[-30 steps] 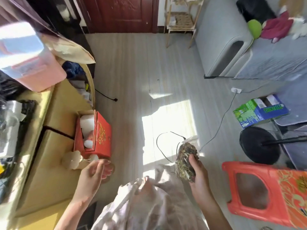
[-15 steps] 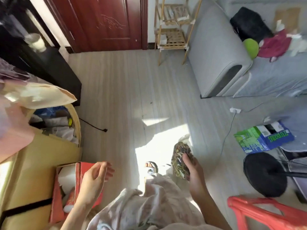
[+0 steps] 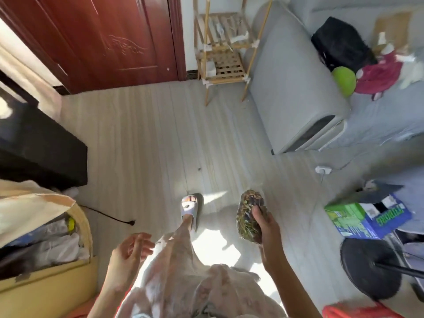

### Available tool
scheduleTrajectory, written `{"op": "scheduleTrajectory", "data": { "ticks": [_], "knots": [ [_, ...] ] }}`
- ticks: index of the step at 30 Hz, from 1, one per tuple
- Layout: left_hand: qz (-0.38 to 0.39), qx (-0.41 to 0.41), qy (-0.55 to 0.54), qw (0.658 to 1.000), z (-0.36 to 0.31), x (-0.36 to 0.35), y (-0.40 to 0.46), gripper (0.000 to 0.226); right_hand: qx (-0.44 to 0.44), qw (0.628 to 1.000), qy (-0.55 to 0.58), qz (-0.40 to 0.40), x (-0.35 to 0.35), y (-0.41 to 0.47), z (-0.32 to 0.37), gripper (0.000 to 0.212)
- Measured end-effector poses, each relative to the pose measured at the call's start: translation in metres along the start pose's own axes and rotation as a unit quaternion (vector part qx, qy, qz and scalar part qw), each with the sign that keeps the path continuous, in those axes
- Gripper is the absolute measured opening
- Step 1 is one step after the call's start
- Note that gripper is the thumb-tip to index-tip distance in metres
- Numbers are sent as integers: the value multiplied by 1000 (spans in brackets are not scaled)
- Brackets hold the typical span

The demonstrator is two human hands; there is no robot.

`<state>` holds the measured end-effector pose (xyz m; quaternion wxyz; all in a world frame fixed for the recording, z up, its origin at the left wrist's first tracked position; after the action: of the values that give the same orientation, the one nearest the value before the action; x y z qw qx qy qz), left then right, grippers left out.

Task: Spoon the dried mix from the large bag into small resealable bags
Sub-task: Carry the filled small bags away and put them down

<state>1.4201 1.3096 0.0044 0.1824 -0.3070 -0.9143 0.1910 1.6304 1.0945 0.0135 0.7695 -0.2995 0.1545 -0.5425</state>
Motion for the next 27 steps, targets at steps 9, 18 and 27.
{"op": "scheduleTrajectory", "data": {
  "ticks": [9,18,27],
  "knots": [
    [88,-57,78,991,-140,-33,223,26,-3,999,28,-30,-77,135,131,64],
    [119,-61,80,988,-255,-101,381,26,-13,995,66,-70,-102,252,246,62],
    [69,-19,51,996,-307,-185,484,27,-8,996,59,-63,-90,414,357,48]
  ]
}}
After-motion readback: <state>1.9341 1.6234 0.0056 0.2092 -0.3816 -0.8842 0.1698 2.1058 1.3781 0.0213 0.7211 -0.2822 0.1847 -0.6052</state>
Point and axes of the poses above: each hand's wrist, its own y-axis towards the middle knuckle, its own x-axis out of the back of the hand, z = x × y, the point moved 1 cm from there along y, towards the middle knuckle, and after that the axes turned 9 degrees about -y, right-handed, at the moved point
